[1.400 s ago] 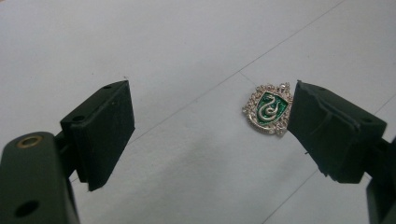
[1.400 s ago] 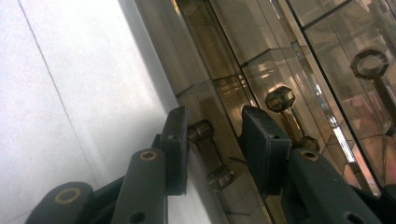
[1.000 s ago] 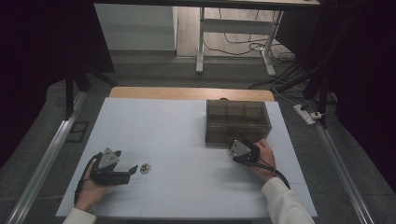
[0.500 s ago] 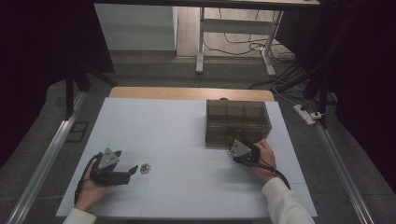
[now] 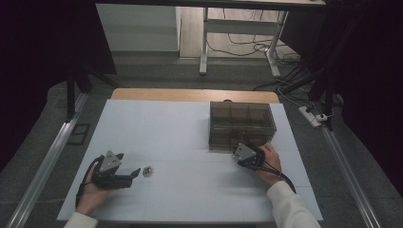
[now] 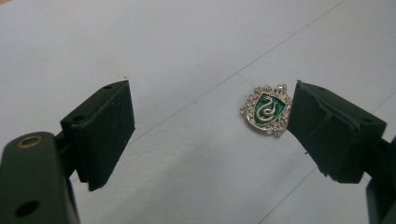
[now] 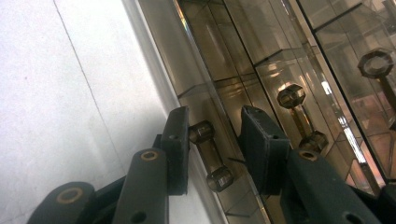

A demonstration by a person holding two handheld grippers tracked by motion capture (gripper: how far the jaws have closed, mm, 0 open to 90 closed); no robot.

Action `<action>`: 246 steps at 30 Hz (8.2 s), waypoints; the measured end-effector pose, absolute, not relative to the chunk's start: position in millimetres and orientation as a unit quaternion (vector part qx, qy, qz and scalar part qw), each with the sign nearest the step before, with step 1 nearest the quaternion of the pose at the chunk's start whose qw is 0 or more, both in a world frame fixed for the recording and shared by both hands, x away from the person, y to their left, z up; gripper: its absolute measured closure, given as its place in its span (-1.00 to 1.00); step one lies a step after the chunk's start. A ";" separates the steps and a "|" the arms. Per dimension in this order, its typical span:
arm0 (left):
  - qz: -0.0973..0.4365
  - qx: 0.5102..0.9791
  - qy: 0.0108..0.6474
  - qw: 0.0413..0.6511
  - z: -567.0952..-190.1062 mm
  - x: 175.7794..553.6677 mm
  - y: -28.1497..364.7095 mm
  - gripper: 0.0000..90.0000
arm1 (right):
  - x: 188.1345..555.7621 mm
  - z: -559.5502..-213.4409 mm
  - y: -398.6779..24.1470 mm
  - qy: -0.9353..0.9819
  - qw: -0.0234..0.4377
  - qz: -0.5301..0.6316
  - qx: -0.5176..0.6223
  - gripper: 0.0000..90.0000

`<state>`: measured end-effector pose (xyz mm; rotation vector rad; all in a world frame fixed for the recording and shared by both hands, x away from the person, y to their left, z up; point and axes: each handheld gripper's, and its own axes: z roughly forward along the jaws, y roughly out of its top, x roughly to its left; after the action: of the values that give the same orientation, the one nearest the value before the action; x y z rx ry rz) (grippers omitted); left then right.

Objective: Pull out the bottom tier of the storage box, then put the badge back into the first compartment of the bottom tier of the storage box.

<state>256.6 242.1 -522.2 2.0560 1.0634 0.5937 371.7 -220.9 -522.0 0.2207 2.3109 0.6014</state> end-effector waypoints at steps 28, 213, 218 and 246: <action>0.231 0.800 0.415 0.367 -522.3 257.0 242.3 -0.68 | 363.6 -521.1 -219.9 0.899 0.358 0.237 0.082 0.42; 0.218 0.821 0.389 0.355 -512.3 259.6 227.7 -0.70 | 307.7 -508.9 -307.0 0.827 0.242 0.424 0.279 -0.16; 0.214 0.831 0.378 0.348 -509.8 263.2 221.9 -0.71 | 306.6 -508.2 -307.0 0.827 0.245 0.423 0.278 -0.16; 0.110 0.886 0.329 0.307 -510.6 306.0 204.2 -0.70 | 306.3 -509.5 -305.5 0.829 0.245 0.416 0.281 -0.16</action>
<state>306.0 204.2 -510.6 2.3443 0.8703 0.2922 306.3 -305.5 -509.5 0.7673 2.2646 1.1356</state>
